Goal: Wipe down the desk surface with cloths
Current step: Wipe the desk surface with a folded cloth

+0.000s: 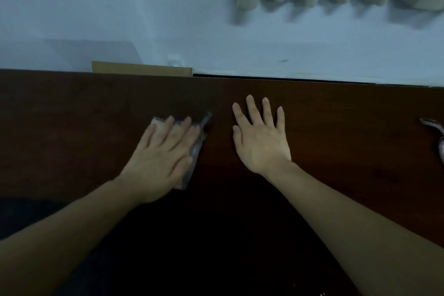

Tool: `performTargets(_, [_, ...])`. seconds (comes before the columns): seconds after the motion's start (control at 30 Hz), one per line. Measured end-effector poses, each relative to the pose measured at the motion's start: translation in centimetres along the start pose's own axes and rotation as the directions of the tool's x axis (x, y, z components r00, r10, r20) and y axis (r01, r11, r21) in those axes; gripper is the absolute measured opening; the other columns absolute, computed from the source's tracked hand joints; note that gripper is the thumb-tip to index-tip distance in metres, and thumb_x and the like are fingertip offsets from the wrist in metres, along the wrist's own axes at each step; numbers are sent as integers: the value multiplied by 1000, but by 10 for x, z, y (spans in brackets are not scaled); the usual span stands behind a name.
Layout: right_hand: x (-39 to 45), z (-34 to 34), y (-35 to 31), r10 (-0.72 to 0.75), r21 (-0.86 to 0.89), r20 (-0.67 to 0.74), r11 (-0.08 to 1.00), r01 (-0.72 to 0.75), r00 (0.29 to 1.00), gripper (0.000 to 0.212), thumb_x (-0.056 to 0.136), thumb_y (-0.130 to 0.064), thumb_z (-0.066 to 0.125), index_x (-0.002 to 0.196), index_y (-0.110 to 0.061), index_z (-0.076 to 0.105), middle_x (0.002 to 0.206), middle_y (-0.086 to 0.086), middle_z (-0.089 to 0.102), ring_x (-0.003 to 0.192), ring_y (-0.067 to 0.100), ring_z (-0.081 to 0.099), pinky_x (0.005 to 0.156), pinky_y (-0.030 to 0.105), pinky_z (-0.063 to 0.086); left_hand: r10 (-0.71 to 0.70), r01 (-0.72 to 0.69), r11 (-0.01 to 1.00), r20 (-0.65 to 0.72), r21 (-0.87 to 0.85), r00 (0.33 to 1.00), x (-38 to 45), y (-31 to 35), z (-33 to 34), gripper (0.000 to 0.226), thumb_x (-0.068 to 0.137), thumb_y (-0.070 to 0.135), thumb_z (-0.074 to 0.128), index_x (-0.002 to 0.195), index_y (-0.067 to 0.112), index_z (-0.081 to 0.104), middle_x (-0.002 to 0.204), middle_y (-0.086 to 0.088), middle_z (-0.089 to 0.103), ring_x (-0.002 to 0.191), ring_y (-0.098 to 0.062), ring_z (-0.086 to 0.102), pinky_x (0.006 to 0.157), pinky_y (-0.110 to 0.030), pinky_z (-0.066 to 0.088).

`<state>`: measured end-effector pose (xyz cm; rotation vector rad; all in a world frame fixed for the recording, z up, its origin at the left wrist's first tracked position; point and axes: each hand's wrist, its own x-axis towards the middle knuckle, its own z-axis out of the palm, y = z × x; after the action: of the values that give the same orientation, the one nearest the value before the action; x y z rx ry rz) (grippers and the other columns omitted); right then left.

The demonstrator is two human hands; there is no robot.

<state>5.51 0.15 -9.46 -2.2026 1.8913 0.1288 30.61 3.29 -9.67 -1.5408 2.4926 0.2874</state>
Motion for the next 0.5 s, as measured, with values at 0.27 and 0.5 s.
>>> performTargets(0.27, [0, 1, -3, 18, -9, -11, 1000, -18, 1000, 58, 107, -45, 11, 162, -32, -3, 170, 4, -11, 155, 35, -15, 124, 58, -5, -87, 87, 996, -22, -25, 996, 15, -39, -8, 63, 91, 61, -12, 148, 45, -31, 163, 14, -29, 150, -16, -28, 122, -42, -16])
performTargets(0.5, [2, -11, -3, 40, 22, 46, 999, -41, 998, 57, 108, -47, 18, 162, -37, 5, 171, -1, -7, 156, 31, -14, 123, 59, -8, -282, 274, 954, -56, -119, 958, 71, -34, -20, 60, 106, 52, 11, 158, 37, -17, 167, 7, -20, 154, -23, -19, 124, -50, -11])
